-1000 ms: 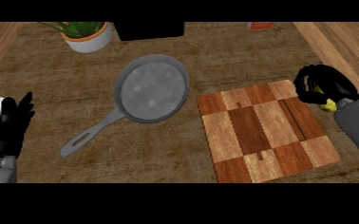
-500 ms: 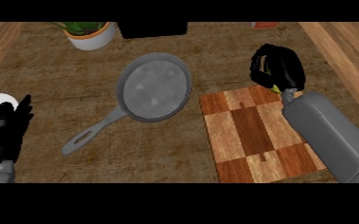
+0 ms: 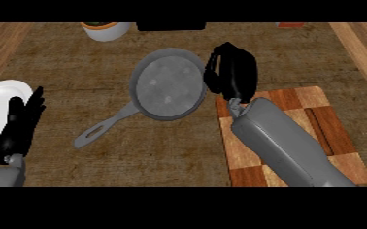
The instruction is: Pick the pear from the cutting board and place it in the pan
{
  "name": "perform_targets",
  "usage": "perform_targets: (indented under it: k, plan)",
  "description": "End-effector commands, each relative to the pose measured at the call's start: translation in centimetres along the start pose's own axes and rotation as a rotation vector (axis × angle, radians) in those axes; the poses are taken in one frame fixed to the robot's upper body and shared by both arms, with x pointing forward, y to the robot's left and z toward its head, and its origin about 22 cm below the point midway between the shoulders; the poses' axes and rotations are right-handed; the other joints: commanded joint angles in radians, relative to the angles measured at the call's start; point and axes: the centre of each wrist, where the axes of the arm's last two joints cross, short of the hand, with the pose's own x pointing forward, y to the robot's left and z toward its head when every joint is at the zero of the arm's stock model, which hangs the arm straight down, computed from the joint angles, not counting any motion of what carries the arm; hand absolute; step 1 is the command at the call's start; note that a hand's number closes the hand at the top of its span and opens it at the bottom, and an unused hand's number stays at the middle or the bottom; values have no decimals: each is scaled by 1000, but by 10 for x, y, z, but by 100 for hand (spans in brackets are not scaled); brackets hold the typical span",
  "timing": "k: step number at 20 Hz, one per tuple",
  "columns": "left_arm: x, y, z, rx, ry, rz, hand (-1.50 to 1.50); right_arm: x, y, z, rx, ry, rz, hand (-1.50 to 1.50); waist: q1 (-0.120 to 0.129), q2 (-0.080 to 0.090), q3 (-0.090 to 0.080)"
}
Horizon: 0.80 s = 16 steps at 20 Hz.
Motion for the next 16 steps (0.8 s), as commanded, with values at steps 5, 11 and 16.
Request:
perform_targets:
  k: [5,11,16]
  plan:
    - [12,-22,-3,-38,-49,1,0,39,31,-12,-16,138,-52,150,46,23,4]
    - [9,-14,-8,-71,-63,3,0,16,63,-35,-13,191,-45,150,82,34,4]
    - [44,-26,-12,-85,-99,-15,0,-14,80,-38,17,206,-80,150,113,46,5]
